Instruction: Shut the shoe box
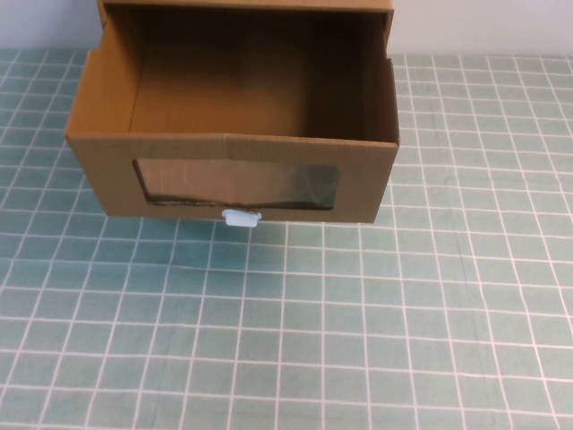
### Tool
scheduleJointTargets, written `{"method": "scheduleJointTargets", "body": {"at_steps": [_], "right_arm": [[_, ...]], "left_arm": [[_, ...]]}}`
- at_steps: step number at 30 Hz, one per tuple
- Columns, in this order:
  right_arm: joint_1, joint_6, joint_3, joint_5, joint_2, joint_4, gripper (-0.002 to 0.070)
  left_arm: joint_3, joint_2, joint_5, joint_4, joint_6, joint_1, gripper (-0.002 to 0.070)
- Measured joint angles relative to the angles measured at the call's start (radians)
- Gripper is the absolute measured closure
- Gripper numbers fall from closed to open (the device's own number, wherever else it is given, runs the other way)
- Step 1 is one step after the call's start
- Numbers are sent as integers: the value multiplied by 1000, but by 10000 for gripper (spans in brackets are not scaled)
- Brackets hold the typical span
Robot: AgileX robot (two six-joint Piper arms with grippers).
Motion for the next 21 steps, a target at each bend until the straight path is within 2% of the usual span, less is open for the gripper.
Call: {"method": "scheduleJointTargets", "body": {"at_steps": [5, 8, 12, 16, 21], "right_arm": [[0, 0, -7, -24, 152, -55, 692], [2, 0, -8, -79, 224, -7, 692], [52, -9, -14, -102, 299, 27, 692], [142, -215, -80, -28, 369, 30, 692], [225, -489, -289, 289, 506, 48, 692]], "left_arm": [[-29, 136, 22, -121, 0, 0, 680], [-29, 214, 22, -200, 10, 0, 680], [-59, 334, 37, -228, 92, 0, 680], [-183, 499, 158, -261, 256, 0, 680], [-450, 712, 335, -367, 421, 0, 680]]}}
